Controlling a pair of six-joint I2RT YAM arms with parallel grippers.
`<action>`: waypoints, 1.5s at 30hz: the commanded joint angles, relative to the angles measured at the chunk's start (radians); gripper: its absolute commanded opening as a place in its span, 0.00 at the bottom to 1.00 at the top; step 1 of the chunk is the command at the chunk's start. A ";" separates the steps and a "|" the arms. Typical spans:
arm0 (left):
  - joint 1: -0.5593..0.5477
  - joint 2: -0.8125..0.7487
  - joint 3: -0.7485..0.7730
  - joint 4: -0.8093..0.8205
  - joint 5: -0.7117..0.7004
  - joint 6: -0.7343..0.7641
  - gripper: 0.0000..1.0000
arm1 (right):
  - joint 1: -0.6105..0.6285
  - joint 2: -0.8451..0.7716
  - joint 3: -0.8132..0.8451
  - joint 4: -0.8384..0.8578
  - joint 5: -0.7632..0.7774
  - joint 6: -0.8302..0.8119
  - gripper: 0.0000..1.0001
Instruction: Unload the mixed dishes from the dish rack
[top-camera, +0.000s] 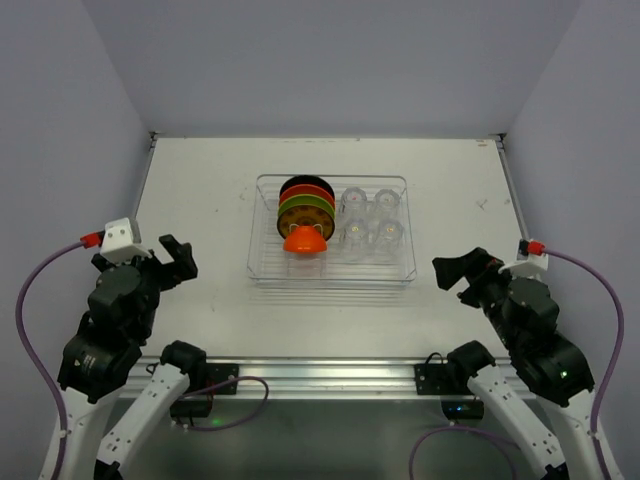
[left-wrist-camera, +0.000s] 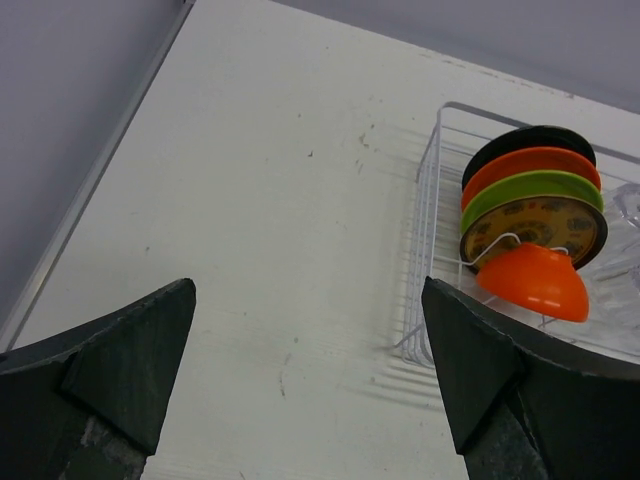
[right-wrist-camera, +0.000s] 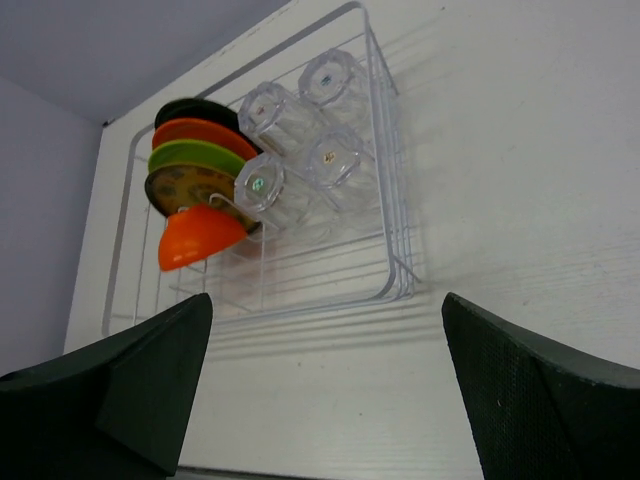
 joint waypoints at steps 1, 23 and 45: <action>-0.005 -0.023 -0.025 0.116 -0.034 -0.006 1.00 | -0.005 0.022 -0.040 0.059 0.137 0.203 0.99; -0.005 -0.026 -0.218 0.293 -0.083 -0.008 1.00 | 0.672 1.063 0.413 0.164 0.459 1.531 0.99; -0.016 -0.065 -0.232 0.320 0.006 0.014 1.00 | 0.650 1.373 0.618 0.030 0.480 1.909 0.97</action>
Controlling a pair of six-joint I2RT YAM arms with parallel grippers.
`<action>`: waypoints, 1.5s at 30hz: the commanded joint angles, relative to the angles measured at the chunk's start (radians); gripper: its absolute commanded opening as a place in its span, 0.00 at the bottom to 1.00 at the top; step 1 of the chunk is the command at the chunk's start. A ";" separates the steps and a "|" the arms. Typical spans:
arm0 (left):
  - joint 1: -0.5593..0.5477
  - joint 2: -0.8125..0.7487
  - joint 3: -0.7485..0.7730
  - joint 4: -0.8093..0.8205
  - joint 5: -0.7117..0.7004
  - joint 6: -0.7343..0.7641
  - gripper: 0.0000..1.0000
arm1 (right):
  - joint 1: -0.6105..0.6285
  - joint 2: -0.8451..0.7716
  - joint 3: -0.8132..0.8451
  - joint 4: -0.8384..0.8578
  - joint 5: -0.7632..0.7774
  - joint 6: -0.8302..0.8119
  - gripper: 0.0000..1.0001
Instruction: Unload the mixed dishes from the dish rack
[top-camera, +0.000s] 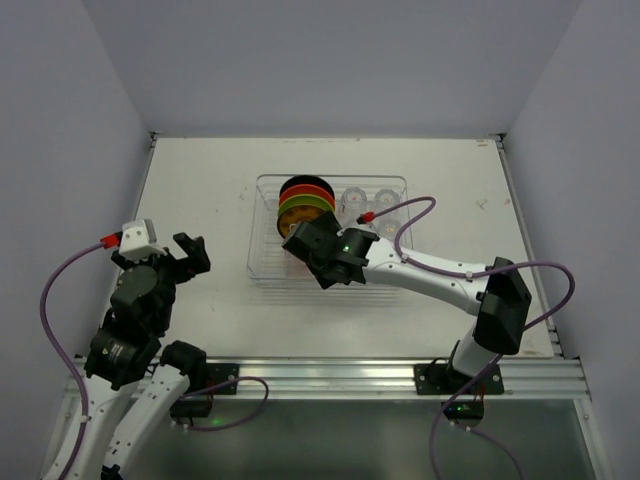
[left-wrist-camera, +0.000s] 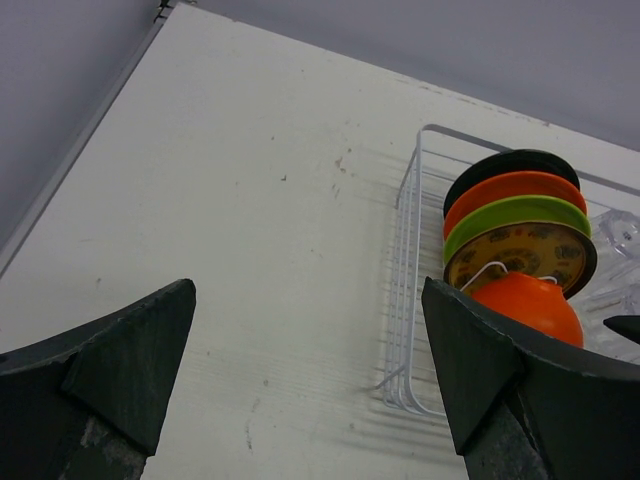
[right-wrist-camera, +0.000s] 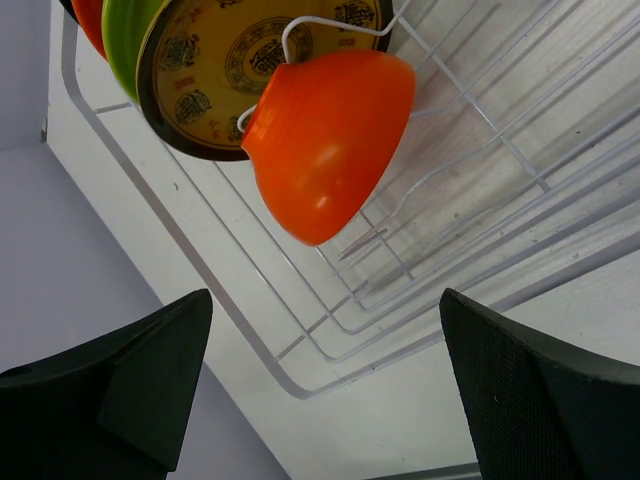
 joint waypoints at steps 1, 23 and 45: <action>-0.010 -0.004 -0.003 0.046 0.007 0.013 1.00 | -0.016 0.023 0.051 0.011 0.105 0.620 0.97; -0.017 -0.016 -0.006 0.057 0.034 0.022 1.00 | -0.039 0.180 0.086 0.172 0.102 0.706 0.95; -0.030 -0.037 -0.008 0.066 0.064 0.031 1.00 | -0.031 0.152 -0.136 0.511 0.274 0.610 0.99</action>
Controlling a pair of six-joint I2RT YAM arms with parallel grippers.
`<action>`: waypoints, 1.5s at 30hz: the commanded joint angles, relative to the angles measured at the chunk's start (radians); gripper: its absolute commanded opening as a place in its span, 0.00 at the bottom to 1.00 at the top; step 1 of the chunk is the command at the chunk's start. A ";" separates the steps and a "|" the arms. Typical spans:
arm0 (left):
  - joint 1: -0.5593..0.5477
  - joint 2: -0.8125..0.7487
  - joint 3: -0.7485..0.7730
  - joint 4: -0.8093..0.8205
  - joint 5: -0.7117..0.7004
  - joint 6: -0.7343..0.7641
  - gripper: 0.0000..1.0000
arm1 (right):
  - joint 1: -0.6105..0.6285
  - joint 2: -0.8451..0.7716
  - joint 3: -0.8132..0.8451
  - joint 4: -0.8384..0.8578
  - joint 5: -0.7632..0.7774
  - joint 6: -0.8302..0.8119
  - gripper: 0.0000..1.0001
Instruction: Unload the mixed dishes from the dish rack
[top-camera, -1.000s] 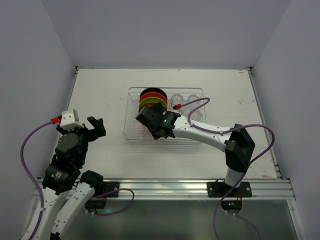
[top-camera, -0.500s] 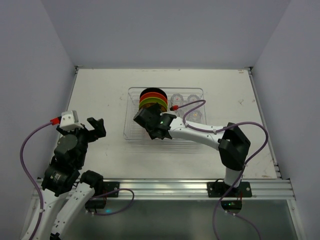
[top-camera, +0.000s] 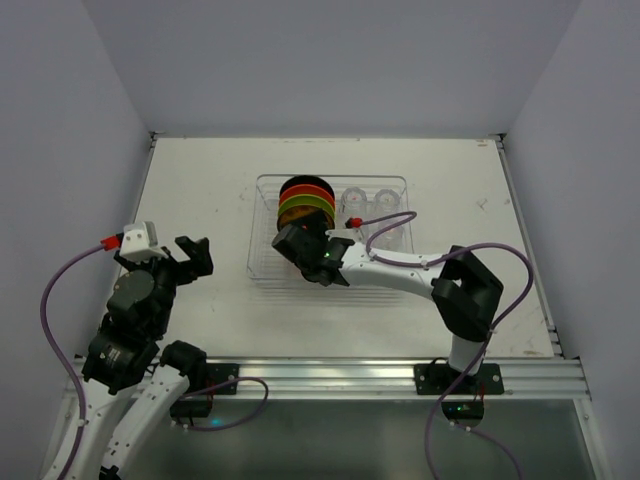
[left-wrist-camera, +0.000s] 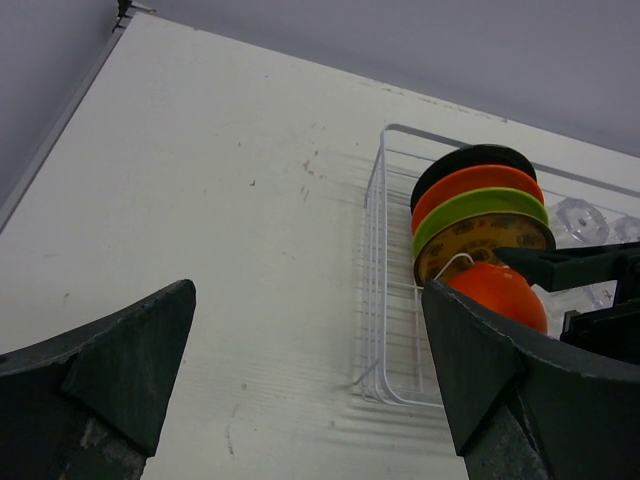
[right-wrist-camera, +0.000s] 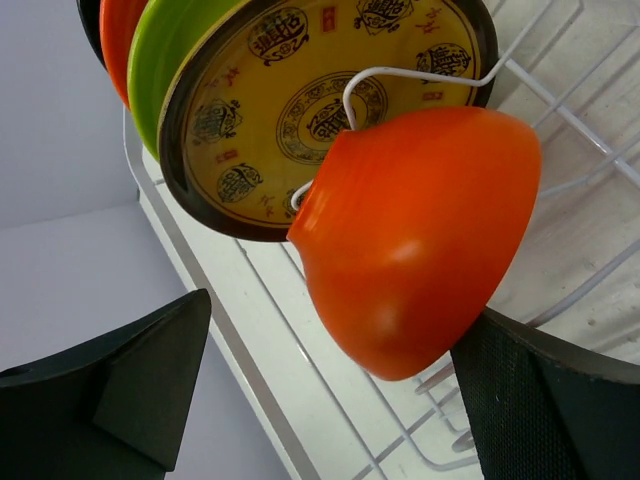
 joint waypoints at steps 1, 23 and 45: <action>-0.009 -0.015 -0.005 0.052 0.014 0.029 1.00 | 0.003 -0.022 -0.071 0.140 0.133 0.581 0.99; -0.024 -0.027 -0.008 0.057 0.026 0.033 1.00 | 0.003 -0.043 -0.251 0.709 0.206 0.236 0.95; -0.031 -0.028 -0.008 0.060 0.032 0.036 1.00 | -0.022 -0.025 -0.426 1.247 0.233 -0.130 0.88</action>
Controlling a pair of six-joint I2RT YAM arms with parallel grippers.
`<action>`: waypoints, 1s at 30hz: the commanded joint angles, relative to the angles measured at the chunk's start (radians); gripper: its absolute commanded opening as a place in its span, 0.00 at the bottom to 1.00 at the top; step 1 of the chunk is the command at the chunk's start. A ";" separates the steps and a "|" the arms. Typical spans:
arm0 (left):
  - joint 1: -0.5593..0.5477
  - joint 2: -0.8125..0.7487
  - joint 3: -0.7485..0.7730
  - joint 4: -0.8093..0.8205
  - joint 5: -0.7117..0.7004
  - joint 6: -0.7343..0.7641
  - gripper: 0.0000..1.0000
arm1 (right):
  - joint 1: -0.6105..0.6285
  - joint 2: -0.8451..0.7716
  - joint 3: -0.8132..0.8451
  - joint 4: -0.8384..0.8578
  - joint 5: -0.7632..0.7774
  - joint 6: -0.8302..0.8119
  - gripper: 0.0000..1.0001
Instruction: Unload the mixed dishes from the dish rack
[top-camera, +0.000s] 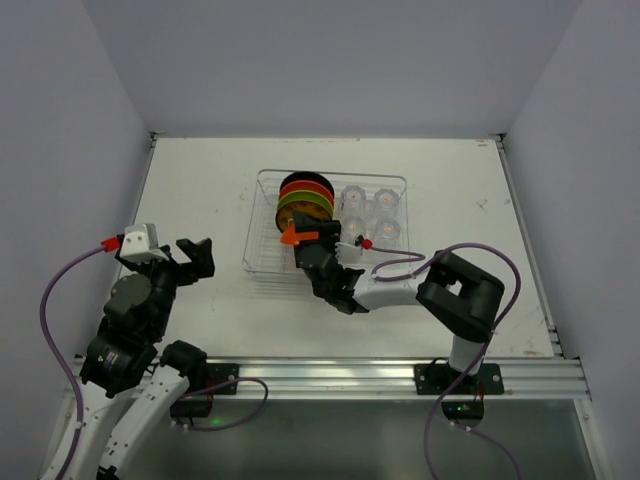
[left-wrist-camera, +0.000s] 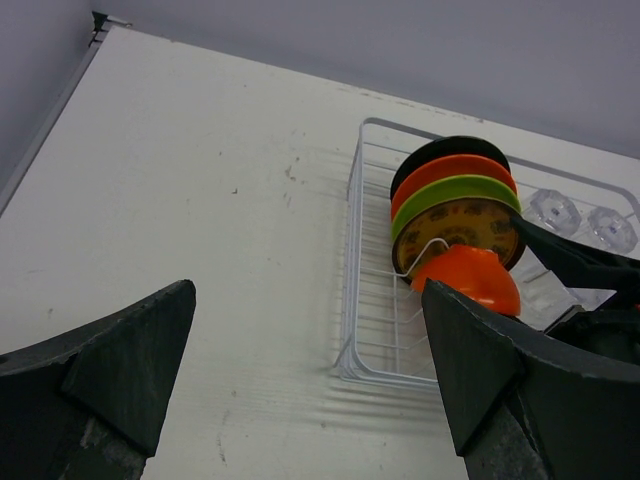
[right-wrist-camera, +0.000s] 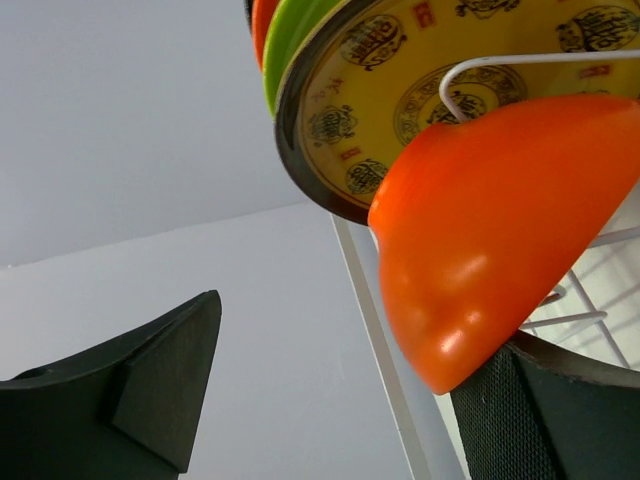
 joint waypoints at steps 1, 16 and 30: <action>-0.008 -0.007 -0.007 0.044 0.009 0.021 1.00 | -0.023 -0.010 -0.015 0.295 0.094 -0.167 0.87; -0.011 -0.007 -0.007 0.046 0.009 0.021 1.00 | -0.041 0.026 -0.059 0.451 0.041 -0.271 0.48; -0.013 -0.009 -0.007 0.044 0.008 0.021 1.00 | -0.041 0.015 -0.076 0.546 0.002 -0.367 0.14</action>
